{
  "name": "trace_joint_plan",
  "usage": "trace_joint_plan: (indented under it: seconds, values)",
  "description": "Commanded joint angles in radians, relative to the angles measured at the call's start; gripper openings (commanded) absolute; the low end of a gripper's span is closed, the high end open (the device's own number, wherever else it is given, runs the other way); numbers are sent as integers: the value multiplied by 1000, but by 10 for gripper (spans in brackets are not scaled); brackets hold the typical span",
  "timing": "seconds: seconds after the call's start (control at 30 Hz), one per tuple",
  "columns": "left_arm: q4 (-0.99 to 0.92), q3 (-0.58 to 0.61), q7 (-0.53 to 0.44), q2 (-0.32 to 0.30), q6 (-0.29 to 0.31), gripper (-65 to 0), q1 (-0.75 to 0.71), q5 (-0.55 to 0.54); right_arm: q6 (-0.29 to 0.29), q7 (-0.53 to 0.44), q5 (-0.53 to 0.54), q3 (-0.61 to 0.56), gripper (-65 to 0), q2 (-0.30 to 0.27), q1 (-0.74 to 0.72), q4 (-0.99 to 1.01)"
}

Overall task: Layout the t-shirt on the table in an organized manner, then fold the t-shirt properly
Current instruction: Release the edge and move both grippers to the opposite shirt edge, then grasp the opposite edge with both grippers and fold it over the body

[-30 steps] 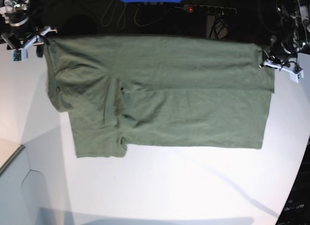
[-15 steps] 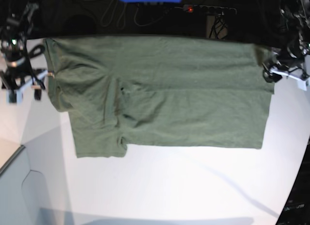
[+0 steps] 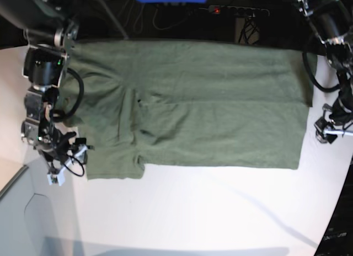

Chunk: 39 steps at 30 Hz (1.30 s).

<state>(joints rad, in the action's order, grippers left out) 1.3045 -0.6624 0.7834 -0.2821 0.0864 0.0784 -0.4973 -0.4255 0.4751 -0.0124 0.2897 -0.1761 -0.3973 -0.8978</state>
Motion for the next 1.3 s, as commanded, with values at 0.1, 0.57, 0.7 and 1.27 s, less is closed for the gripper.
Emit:
trace_joint_plan:
  seconds: [0.1, 0.57, 0.7, 1.27]
  values:
    - [-127, -4, -15, -18, -4, -216, 142, 101, -2, -128, 12, -31, -285, -32, -90, 159]
    - [-678, 246, -454, -27, -3, -216, 364, 288, 0, -266, 12, -53, -291, -29, -53, 314]
    - [-813, 329, -513, -27, -3, -216, 423, 286, 0, -278, 12, -131, -352, -29, -35, 311]
    - [-886, 465, -559, -13, -3, -452, 447, 283, -2, -292, 12, -154, -650, -32, -32, 311]
